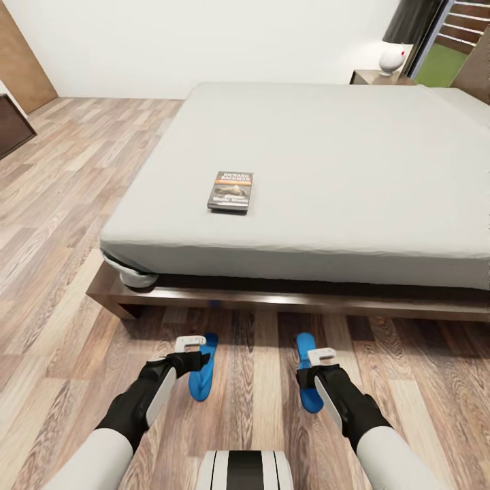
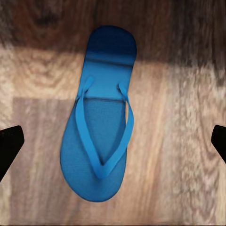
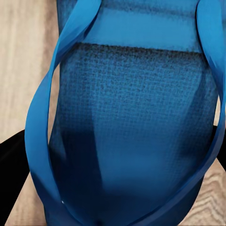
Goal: In the bedroom, move the book from the bed onto either nightstand, and place the two sandals side by side next to the bed.
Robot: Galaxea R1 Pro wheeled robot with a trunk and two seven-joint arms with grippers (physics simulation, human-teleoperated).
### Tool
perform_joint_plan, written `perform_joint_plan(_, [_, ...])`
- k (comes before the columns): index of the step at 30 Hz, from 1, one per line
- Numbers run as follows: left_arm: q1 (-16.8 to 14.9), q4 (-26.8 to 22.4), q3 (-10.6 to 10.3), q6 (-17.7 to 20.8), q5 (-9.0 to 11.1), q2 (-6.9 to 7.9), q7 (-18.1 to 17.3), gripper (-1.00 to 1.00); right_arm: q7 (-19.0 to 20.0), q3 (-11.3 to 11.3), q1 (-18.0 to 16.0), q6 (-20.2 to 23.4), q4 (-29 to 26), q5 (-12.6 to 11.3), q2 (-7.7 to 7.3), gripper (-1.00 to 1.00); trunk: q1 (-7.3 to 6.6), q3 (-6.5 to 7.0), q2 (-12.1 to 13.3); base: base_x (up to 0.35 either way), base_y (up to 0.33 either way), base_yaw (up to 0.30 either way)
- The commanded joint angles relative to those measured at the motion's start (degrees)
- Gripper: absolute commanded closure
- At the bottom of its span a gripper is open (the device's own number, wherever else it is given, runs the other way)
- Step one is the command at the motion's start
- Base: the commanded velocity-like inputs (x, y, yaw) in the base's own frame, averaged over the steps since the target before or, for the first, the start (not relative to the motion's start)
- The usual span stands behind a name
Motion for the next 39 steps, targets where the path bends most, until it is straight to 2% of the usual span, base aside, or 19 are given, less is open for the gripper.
perform_joint_plan(1, [0.6,-1.7,0.0,2.3,0.3,0.15,0.1,-1.00,-0.2,0.2,-0.2,0.3,0.3,0.0,-0.04,1.00,-0.01,-0.04,0.0,0.000,0.000,0.000])
perform_joint_plan(7, [3.3,-9.0,0.0,11.6,0.2,0.97,0.3,-1.00,-0.2,0.2,-0.5,0.3,0.9,0.1,-0.02,1.00,-0.01,-0.04,0.0,0.000,0.000,0.000])
perform_joint_plan(12, [3.7,-10.8,0.0,14.4,0.2,1.30,0.4,-1.00,-0.2,0.4,-0.5,0.3,1.0,0.1,0.13,1.00,-0.01,-0.04,0.0,0.000,0.000,0.000])
perform_joint_plan(26, [3.8,-11.3,0.0,14.9,0.3,1.38,0.3,-1.00,-0.2,0.5,-0.5,0.2,1.0,0.2,0.07,1.00,-0.01,-0.04,0.0,0.001,0.092,0.000])
perform_joint_plan(39, [3.9,-11.3,0.0,15.1,0.3,1.38,0.3,-1.00,-0.1,0.5,-0.5,0.2,1.0,0.2,0.06,1.00,-0.01,-0.04,0.0,0.009,0.272,0.000])
